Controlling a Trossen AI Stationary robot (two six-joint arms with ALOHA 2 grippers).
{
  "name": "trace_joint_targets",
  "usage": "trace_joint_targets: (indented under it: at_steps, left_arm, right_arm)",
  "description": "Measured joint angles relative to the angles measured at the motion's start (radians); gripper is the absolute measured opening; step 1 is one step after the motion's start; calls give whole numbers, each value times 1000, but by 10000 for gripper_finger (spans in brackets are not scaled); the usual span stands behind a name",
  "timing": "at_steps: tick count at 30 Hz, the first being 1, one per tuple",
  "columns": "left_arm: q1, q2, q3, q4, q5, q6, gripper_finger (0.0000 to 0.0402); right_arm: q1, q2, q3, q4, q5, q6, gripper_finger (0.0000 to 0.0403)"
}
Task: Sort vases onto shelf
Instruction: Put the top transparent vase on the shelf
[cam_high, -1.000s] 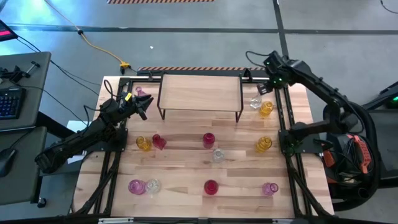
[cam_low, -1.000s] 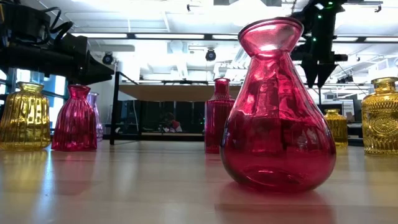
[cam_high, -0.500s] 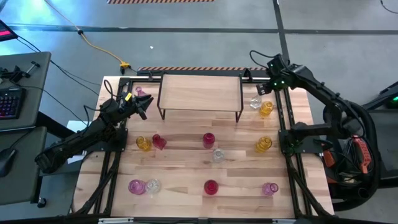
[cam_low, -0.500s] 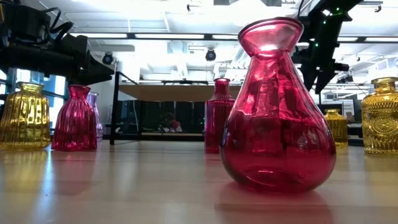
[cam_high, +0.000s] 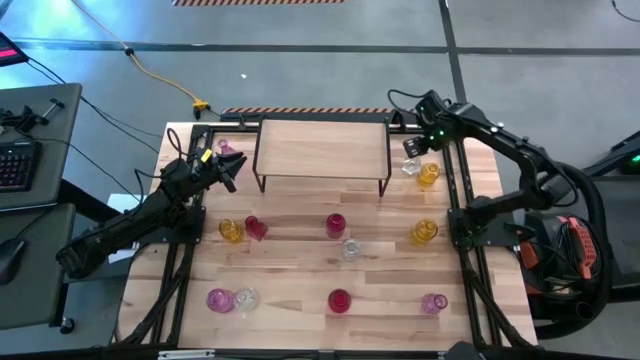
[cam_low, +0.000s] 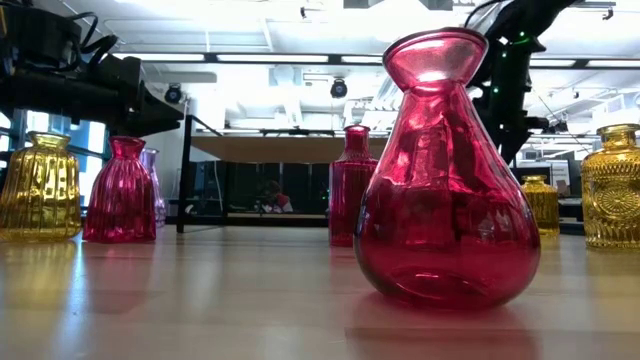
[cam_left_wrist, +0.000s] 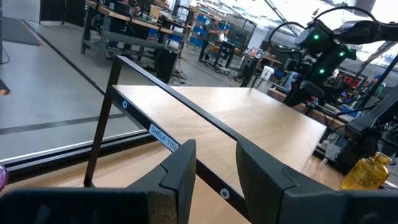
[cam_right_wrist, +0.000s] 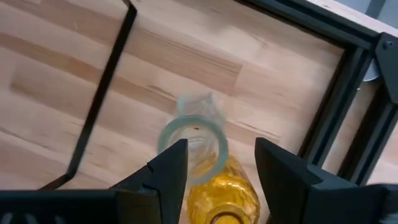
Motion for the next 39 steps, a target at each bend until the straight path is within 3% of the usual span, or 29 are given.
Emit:
trace_joint_targets:
  at_steps: [8, 20, 39]
  left_arm:
    - [0, 0, 0, 0, 0, 1, 107]
    - [0, 0, 0, 0, 0, 2, 107]
    - [0, 0, 0, 0, 0, 1, 107]
  right_arm:
    - [-1, 9, 0, -1, 24, 6, 156]
    - [0, 9, 0, 20, 38, 35, 7]
    - [-1, -6, 0, -30, 35, 35, 1]
